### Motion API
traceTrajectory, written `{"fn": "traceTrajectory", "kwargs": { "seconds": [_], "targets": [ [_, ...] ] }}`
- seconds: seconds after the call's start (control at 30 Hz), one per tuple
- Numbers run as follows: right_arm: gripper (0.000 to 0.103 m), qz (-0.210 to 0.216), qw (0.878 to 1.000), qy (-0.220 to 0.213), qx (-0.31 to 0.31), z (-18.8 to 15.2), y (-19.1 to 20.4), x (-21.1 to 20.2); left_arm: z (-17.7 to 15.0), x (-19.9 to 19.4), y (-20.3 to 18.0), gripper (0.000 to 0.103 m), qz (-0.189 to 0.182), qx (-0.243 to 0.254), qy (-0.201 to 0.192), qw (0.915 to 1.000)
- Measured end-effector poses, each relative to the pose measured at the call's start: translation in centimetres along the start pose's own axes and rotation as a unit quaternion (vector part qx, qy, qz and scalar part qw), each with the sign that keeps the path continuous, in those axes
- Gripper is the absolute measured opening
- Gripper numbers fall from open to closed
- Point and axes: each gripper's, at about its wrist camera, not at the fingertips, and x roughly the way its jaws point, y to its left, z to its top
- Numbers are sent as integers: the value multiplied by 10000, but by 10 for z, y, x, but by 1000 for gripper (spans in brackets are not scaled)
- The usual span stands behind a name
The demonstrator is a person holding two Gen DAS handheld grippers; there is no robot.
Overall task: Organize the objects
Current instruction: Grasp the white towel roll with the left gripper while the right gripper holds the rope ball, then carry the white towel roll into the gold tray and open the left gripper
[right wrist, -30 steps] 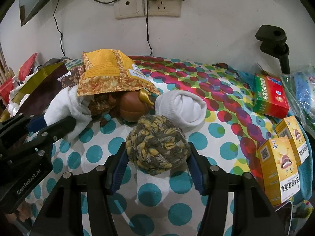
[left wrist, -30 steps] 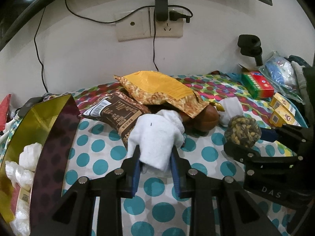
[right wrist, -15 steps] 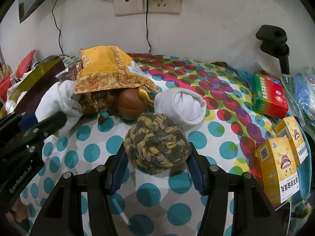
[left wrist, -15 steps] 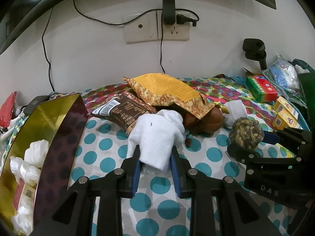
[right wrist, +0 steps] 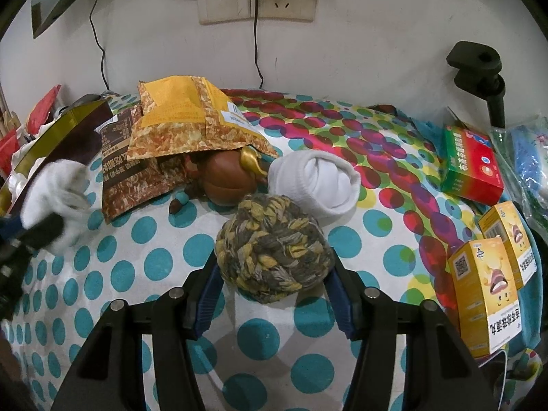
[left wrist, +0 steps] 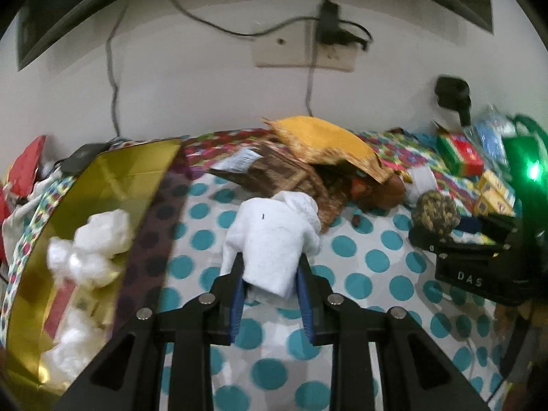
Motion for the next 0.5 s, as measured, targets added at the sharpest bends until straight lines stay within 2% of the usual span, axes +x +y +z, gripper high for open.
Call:
{"fn": "traceTrajectory", "kwargs": {
  "seconds": [0.3, 0.5],
  "targets": [
    [53, 11, 10000, -1, 11, -1, -1, 1, 15, -57, 59, 27, 347, -430, -313, 9980],
    [53, 7, 10000, 0, -2, -1, -1, 1, 13, -63, 109, 27, 726, -761, -2, 9945]
  ]
}}
